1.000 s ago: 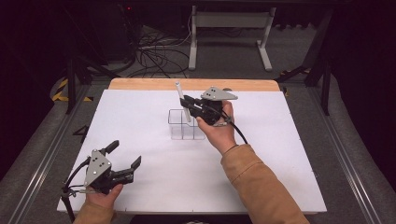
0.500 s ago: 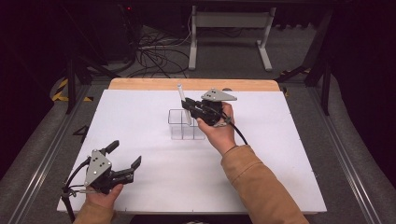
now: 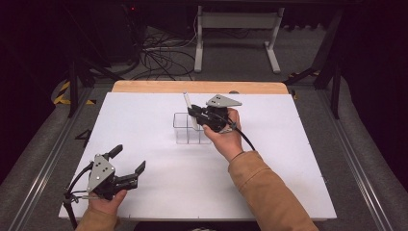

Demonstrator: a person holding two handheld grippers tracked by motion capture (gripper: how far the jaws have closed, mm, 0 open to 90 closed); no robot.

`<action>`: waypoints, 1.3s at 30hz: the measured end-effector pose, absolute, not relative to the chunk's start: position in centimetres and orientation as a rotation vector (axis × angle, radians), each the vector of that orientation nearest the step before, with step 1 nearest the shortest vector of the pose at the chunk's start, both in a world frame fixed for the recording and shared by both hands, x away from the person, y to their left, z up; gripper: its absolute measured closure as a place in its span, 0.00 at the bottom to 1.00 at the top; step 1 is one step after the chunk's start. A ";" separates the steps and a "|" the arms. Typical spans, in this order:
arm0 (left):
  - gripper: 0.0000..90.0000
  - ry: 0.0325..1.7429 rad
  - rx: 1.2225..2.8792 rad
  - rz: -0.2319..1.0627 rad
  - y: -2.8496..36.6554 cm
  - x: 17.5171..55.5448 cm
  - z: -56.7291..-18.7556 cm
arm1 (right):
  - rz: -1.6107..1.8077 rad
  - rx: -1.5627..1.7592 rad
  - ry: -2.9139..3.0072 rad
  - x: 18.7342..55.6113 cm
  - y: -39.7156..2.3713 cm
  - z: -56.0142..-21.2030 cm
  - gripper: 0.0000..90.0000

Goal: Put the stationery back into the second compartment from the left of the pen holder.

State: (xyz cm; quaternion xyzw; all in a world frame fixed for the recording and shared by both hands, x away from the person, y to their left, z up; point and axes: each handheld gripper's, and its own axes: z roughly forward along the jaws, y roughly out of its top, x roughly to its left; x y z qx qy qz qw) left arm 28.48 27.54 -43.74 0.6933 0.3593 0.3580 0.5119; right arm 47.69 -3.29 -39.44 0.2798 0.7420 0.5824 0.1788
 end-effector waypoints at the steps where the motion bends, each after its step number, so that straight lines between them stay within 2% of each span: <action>1: 0.13 0.865 1.668 0.861 27.5 28.5 -43.7 | 1.643 0.792 2.100 47.7 -3.3 -39.5 0.88; 5: 0.13 0.863 1.669 0.862 27.5 28.5 -43.7 | 1.628 0.805 2.115 47.8 -3.4 -39.6 0.87; 12: 0.13 0.866 1.665 0.858 27.5 28.5 -43.7 | 1.593 0.778 2.078 47.8 -4.0 -39.3 0.55; 17: 0.13 0.868 1.667 0.855 27.5 28.5 -43.8 | 1.592 0.753 2.044 47.3 -4.7 -38.5 0.44; 39: 0.13 0.869 1.664 0.859 27.5 28.4 -43.7 | 1.660 0.688 2.008 45.0 -6.9 -35.6 0.40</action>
